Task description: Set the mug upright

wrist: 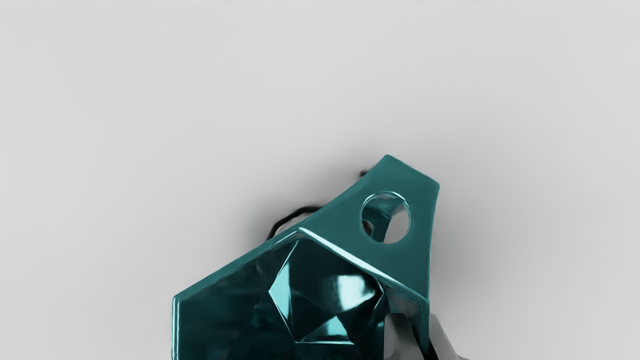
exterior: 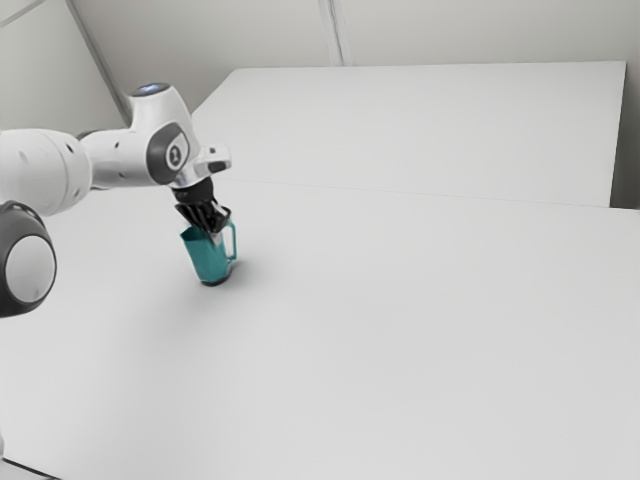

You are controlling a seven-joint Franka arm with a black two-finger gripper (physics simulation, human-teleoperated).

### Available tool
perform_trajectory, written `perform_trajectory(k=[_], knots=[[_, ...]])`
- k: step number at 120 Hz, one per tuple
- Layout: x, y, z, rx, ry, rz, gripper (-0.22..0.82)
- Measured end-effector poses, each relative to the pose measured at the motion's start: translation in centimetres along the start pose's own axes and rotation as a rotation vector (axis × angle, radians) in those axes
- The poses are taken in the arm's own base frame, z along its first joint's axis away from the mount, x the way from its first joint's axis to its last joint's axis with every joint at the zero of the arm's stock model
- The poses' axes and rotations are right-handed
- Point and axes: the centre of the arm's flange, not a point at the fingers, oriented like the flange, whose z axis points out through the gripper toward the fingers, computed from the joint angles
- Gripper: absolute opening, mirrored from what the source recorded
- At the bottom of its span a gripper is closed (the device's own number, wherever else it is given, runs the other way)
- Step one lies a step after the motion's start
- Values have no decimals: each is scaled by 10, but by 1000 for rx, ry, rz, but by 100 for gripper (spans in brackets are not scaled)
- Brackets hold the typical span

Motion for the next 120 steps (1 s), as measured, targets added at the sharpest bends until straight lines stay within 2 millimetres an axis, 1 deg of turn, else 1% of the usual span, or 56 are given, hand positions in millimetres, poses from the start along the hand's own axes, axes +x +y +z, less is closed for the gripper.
perform_trajectory(k=[19,23,27,42,51,64,73,79,90,96,101,108,114,120], knots=[[4,1,5,20,15,-29,-18],[4,1,5,23,18,-35,-16],[5,1,5,25,21,-41,-10],[7,4,2,27,35,-57,18],[8,7,-1,27,44,-64,30],[10,10,-9,29,59,-74,42],[11,11,-10,28,63,-82,48],[11,12,-15,25,72,-86,50],[10,18,-35,21,99,-92,54],[8,23,-52,19,115,-92,55],[4,30,-71,15,125,-91,56],[-3,44,-99,7,135,-81,57],[-13,57,-125,-1,139,-74,58],[-25,68,-147,-9,132,-69,58]])
